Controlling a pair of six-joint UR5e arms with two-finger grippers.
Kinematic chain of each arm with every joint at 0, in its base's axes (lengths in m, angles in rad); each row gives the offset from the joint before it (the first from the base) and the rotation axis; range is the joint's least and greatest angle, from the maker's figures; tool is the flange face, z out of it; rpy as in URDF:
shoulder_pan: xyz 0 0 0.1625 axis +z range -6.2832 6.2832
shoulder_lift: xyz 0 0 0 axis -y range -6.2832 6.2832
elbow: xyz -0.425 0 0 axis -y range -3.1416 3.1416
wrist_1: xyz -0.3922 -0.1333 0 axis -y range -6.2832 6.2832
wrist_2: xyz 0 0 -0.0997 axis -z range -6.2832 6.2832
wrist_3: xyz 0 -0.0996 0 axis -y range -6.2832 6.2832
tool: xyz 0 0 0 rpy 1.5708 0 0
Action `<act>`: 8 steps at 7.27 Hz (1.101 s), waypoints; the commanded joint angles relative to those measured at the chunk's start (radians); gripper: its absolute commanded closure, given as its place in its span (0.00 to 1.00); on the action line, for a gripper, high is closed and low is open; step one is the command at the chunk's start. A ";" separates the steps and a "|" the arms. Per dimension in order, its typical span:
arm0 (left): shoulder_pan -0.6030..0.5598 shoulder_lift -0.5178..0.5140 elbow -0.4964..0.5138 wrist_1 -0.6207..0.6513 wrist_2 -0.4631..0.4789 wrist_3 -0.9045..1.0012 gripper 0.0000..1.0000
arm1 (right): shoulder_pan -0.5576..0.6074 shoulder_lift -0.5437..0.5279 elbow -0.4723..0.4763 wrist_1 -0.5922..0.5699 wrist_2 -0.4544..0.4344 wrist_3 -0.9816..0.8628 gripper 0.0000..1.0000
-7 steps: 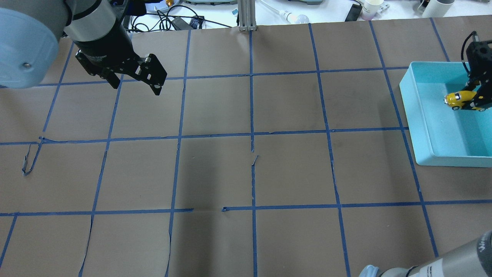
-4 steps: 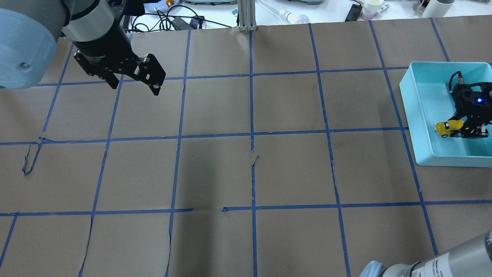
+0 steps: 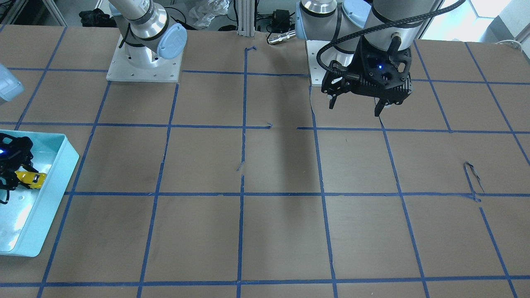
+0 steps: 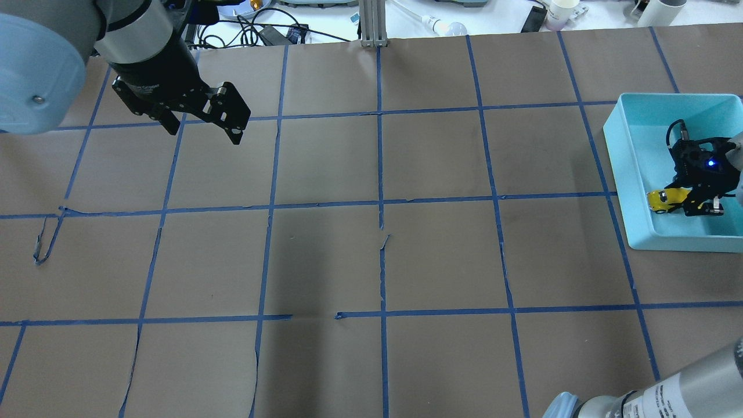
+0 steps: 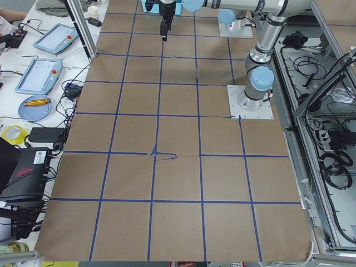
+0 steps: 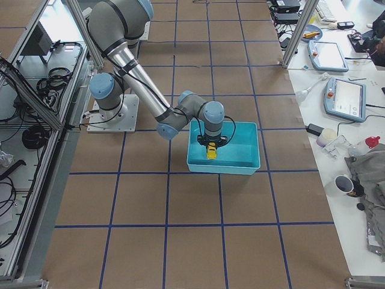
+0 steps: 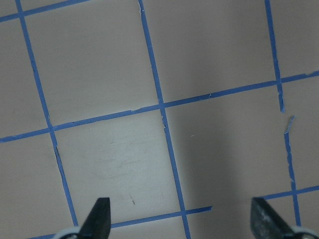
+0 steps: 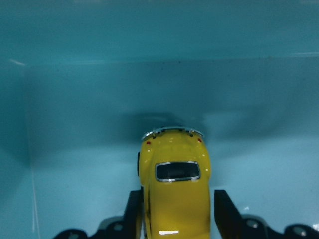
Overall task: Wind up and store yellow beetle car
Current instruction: 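Lower the car into the blue bin and open the right gripper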
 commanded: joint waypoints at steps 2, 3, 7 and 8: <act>0.002 -0.002 -0.002 0.000 0.000 0.002 0.00 | 0.013 -0.132 -0.084 0.200 -0.006 0.134 0.00; 0.002 -0.002 -0.002 0.001 0.000 0.003 0.00 | 0.027 -0.216 -0.159 0.364 -0.005 0.199 0.00; 0.002 -0.002 0.000 0.002 0.000 0.005 0.00 | 0.183 -0.356 -0.454 0.803 -0.002 0.632 0.00; 0.002 -0.002 0.000 0.002 0.000 0.005 0.00 | 0.229 -0.359 -0.476 0.850 0.003 0.791 0.00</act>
